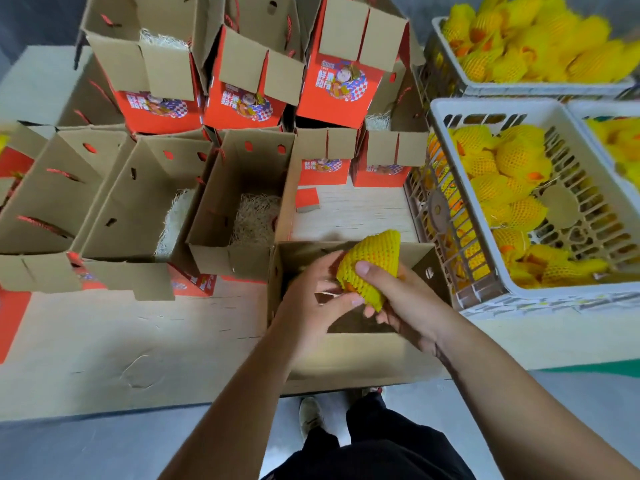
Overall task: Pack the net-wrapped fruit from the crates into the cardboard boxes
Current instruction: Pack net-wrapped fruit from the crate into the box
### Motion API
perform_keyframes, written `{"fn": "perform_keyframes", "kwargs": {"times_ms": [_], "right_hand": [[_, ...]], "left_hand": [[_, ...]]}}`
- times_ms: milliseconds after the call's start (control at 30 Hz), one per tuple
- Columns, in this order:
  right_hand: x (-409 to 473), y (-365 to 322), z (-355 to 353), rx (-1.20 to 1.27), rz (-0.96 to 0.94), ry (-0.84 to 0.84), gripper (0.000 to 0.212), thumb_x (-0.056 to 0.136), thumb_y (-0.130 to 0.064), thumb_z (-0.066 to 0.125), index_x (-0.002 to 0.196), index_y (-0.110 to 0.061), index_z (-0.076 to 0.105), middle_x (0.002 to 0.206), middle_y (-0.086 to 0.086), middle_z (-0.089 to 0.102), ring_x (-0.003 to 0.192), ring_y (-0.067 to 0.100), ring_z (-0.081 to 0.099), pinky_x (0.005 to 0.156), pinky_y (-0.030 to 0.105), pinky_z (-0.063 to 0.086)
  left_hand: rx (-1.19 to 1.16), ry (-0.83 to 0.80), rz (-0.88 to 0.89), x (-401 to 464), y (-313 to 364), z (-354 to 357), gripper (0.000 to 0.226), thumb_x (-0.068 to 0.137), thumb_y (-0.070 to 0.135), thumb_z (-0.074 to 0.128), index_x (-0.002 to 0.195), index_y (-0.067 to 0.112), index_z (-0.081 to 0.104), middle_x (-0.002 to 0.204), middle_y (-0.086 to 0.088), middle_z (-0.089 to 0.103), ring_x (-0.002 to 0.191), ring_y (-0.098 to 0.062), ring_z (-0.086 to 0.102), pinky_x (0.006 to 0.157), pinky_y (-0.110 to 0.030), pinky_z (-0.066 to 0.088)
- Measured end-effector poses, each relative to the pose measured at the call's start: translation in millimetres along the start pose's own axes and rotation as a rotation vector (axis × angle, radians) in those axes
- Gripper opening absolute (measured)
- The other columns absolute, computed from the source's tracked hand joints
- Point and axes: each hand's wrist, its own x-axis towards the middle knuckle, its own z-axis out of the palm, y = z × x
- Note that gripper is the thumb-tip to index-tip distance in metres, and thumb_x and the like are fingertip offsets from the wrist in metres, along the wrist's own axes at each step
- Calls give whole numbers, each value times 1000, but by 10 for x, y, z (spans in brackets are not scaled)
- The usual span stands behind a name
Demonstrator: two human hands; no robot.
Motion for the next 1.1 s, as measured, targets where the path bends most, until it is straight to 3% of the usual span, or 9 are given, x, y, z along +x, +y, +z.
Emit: {"fn": "perform_keyframes", "kwargs": {"times_ms": [133, 267, 433, 533, 667, 800, 900, 1000, 1100], "right_hand": [[-65, -80, 124, -43, 7, -73, 67, 70, -55, 79, 122, -18, 57, 87, 9, 74, 75, 21, 66, 67, 31, 51], [-86, -38, 269, -15, 18, -19, 65, 80, -27, 87, 129, -25, 44, 101, 12, 76, 84, 25, 73, 78, 35, 56], [-114, 30, 336, 288, 6, -48, 64, 83, -21, 81, 137, -22, 48, 118, 13, 73, 102, 26, 73, 81, 32, 58], [-111, 17, 340, 493, -1, -83, 55, 86, -37, 72, 135, -19, 56, 126, 12, 71, 113, 23, 70, 82, 32, 59], [-93, 51, 360, 472, -63, 2, 55, 82, -36, 77, 129, -11, 63, 121, 15, 72, 109, 23, 71, 85, 31, 59], [-65, 8, 229, 266, -62, 128, 42, 80, -39, 79, 114, -17, 68, 107, 10, 77, 97, 21, 74, 82, 33, 60], [78, -4, 90, -135, -2, 209, 30, 82, -38, 82, 103, -22, 68, 96, 0, 78, 81, 3, 74, 72, 19, 58], [358, 116, 119, -469, 111, 218, 61, 80, -43, 84, 129, -20, 56, 107, -7, 69, 75, -3, 63, 48, 9, 44], [676, 271, 214, -593, 265, 233, 89, 79, -50, 82, 149, -9, 44, 133, 13, 62, 95, 23, 64, 71, 28, 54]], "left_hand": [[-126, 74, 50, -65, -62, -41, 58, 78, 27, 80, 132, 41, 62, 118, 1, 74, 108, -17, 71, 91, -39, 58], [-235, 293, 31, -99, -94, -6, 34, 75, 10, 76, 104, 21, 62, 91, 1, 76, 83, -10, 68, 74, -34, 52], [-214, 272, 85, -104, -120, -83, 27, 84, 3, 70, 110, 9, 65, 102, -13, 76, 93, -33, 71, 83, -59, 56], [-151, 269, 110, -102, -122, -70, 32, 88, 2, 66, 114, 21, 68, 106, -9, 75, 99, -34, 71, 88, -63, 55], [-17, 228, 100, -95, -171, -31, 44, 89, 11, 63, 117, 45, 63, 99, 3, 71, 93, -23, 68, 82, -54, 57], [121, 194, 102, -105, -87, -93, 47, 83, 22, 61, 125, 43, 58, 97, 16, 66, 90, -9, 65, 75, -22, 51], [104, 400, 46, -58, -53, -250, 31, 88, 14, 54, 108, 38, 60, 105, 9, 68, 95, -12, 68, 87, -38, 58], [271, 345, -2, -24, -67, -270, 30, 98, 1, 50, 114, 21, 65, 104, 0, 70, 95, -24, 69, 86, -46, 58], [674, 231, 15, -43, -102, -143, 33, 99, 10, 49, 121, 26, 67, 113, 8, 69, 102, -19, 66, 80, -33, 54]]}}
